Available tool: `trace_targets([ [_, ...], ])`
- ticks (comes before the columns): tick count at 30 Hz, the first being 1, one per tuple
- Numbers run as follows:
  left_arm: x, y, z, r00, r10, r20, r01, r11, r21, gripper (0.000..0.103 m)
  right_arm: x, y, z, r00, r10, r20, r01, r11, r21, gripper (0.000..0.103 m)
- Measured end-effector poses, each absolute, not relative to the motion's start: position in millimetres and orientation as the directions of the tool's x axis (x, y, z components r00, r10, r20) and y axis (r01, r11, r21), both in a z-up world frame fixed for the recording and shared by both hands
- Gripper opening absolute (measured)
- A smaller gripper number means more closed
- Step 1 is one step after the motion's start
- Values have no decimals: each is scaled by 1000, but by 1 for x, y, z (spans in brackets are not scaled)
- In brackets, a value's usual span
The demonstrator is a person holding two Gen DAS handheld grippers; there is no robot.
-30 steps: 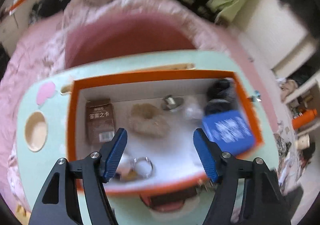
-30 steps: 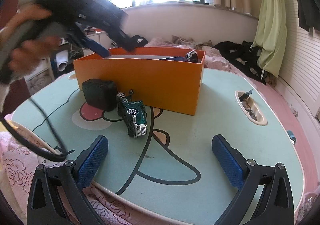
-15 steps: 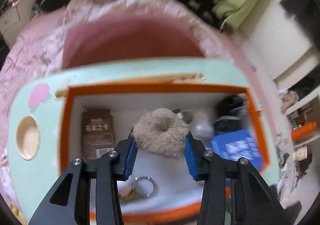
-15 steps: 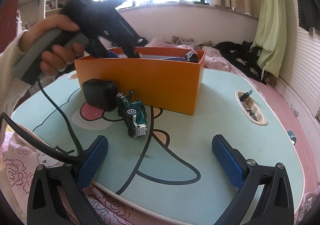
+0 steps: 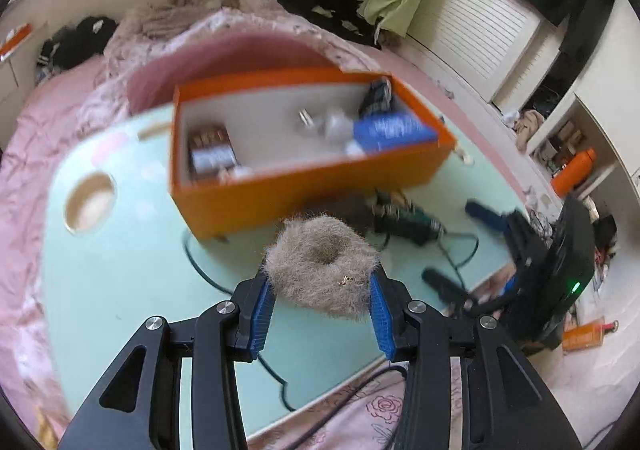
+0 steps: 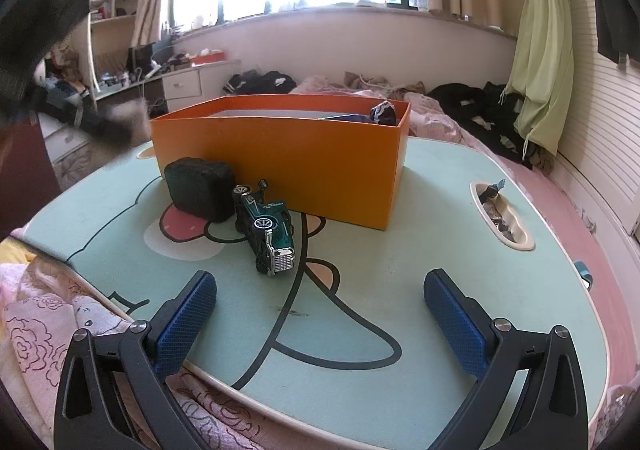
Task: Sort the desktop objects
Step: 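Lift the hair ball out and set it in front of the brown block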
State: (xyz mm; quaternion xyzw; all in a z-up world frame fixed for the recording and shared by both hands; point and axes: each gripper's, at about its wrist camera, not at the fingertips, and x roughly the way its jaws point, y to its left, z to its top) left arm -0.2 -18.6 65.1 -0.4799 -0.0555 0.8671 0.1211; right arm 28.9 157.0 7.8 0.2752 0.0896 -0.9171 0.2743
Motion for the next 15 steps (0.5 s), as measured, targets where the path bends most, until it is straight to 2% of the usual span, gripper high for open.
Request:
trace_targets([
  [4,-1,10,41,-469,316,-825,-222,-946,-236,44,29,157,8,-698,-454,-553,552,-833,-13,103],
  [6,-7,22,35,-489,273,-829,-216,-958,-188,45,29,157,7,-698,-454,-553,552,-833,-13,103],
  [9,-6,26,39,-564,223,-795,-196,-971,-133,51,29,157,7,-698,-455,-553,553,-833,-13,103],
  [10,-1,25,42,-593,216,-775,-197,-973,-120,59,29,157,7,-698,-455,-553,553,-833,-13,103],
  [11,4,25,45,-617,208,-759,-200,-974,-104,72,28,157,7,-698,-455,-553,553,-833,-13,103],
  [12,9,24,47,-633,196,-749,-202,-976,-85,78,29,157,7,-699,-455,-553,553,-833,-13,103],
  [13,15,24,48,-651,174,-739,-200,-978,-54,82,28,158,7,-699,-455,-553,552,-833,-13,103],
  [15,25,23,42,-668,110,-736,-180,-984,16,82,28,158,7,-698,-455,-553,553,-833,-13,103],
])
